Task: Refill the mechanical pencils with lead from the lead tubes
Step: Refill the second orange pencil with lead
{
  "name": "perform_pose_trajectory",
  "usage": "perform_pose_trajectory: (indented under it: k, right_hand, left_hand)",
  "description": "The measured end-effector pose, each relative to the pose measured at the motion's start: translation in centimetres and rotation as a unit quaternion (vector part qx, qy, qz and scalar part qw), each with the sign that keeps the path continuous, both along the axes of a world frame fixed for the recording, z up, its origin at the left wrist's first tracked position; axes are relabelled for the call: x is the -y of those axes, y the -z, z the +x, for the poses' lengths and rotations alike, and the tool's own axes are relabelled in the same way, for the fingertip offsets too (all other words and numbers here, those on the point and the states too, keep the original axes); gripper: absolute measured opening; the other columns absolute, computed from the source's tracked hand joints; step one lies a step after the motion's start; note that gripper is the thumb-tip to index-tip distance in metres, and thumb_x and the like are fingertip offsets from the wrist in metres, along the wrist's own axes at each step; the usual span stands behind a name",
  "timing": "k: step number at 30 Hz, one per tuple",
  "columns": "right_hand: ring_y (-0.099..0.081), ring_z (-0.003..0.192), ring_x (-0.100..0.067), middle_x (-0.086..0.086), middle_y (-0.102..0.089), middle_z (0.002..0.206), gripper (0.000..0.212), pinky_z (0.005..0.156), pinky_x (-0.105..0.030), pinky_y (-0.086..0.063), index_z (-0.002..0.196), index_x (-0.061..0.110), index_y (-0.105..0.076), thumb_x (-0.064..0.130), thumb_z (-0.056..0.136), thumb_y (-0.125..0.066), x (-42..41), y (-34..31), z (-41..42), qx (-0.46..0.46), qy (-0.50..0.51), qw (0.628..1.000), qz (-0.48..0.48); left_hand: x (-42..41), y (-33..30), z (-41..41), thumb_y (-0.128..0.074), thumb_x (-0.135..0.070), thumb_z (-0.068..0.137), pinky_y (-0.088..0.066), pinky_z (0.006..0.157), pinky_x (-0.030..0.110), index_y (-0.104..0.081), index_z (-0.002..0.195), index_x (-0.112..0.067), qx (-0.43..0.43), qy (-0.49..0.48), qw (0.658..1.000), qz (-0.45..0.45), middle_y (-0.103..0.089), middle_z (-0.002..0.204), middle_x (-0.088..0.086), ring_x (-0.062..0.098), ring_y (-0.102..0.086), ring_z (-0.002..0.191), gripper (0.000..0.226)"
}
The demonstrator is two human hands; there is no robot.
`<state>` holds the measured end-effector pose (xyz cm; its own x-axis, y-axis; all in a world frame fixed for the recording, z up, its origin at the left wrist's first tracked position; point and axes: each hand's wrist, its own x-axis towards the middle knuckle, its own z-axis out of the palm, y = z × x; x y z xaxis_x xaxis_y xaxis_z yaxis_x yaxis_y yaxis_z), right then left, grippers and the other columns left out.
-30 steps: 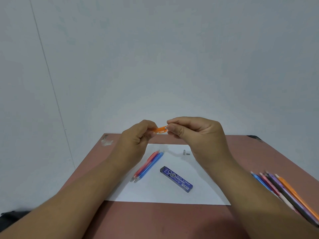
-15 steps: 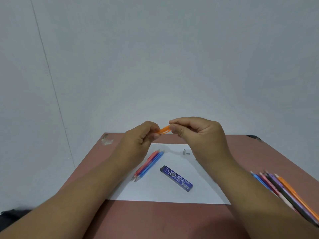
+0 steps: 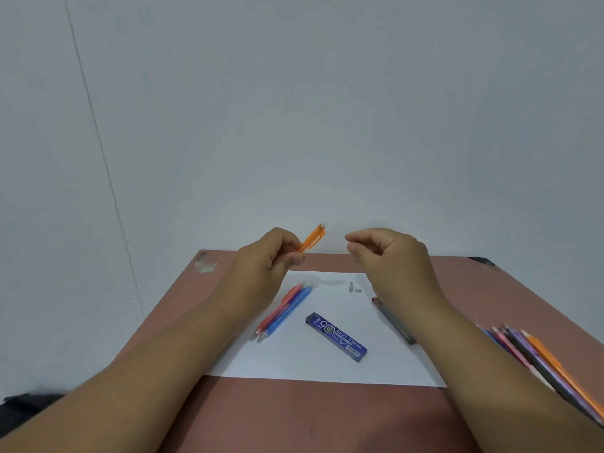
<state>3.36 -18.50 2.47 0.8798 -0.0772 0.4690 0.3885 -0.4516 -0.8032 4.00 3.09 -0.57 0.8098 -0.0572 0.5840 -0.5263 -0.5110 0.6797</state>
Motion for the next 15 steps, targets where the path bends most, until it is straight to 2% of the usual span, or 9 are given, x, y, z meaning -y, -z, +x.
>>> perform_pose_trajectory:
  k: [2,5,7,10,15]
  right_hand:
    - [-0.063,0.083,0.003,0.02,-0.07,0.091,0.016,0.066,-0.011,-0.045,0.102,0.028,-0.079,0.021,0.095,-0.066,0.9,0.8,1.1,-0.022,0.044,0.994,-0.099]
    - [-0.06,0.11,-0.016,0.012,-0.072,0.106,0.017,0.089,-0.029,-0.051,0.102,0.031,-0.077,0.026,0.094,-0.064,2.0,2.5,2.8,-0.066,0.077,0.964,-0.247]
    - [-0.053,0.122,-0.018,0.009,-0.067,0.118,0.017,0.097,-0.037,-0.05,0.107,0.036,-0.075,0.036,0.093,-0.065,2.0,2.9,3.0,-0.118,0.081,0.946,-0.291]
    - [-0.046,0.127,-0.016,0.011,-0.065,0.118,0.018,0.098,-0.037,-0.049,0.107,0.039,-0.074,0.044,0.097,-0.06,1.6,2.3,2.8,-0.163,0.089,0.917,-0.352]
    - [-0.052,0.111,-0.017,0.009,-0.071,0.098,0.022,0.086,-0.038,-0.056,0.088,0.03,-0.078,0.033,0.095,-0.058,1.5,2.3,3.0,-0.163,0.093,0.906,-0.379]
  left_hand:
    - [0.0,0.0,0.1,-0.065,-0.018,0.098,-0.057,0.089,0.043,-0.058,0.095,-0.038,-0.003,-0.003,1.0,0.001,-0.072,0.09,-0.019,0.008,-0.069,0.095,0.021]
    - [0.0,-0.1,0.2,-0.068,-0.02,0.096,-0.054,0.079,0.028,-0.059,0.09,-0.035,0.0,-0.015,1.0,0.013,-0.069,0.087,-0.02,0.006,-0.065,0.088,0.018]
    - [0.0,-0.1,0.1,-0.069,-0.02,0.096,-0.045,0.071,0.013,-0.057,0.087,-0.036,0.002,-0.023,0.999,0.023,-0.066,0.086,-0.025,0.002,-0.062,0.084,0.022]
    - [0.1,-0.2,0.1,-0.069,-0.018,0.095,-0.04,0.068,0.005,-0.055,0.086,-0.04,0.0,-0.026,0.999,0.03,-0.064,0.085,-0.028,-0.003,-0.06,0.083,0.027]
    - [0.1,-0.3,0.0,-0.067,-0.019,0.096,-0.046,0.072,0.012,-0.055,0.09,-0.047,0.003,-0.026,0.999,0.037,-0.067,0.088,-0.015,0.005,-0.064,0.089,0.031]
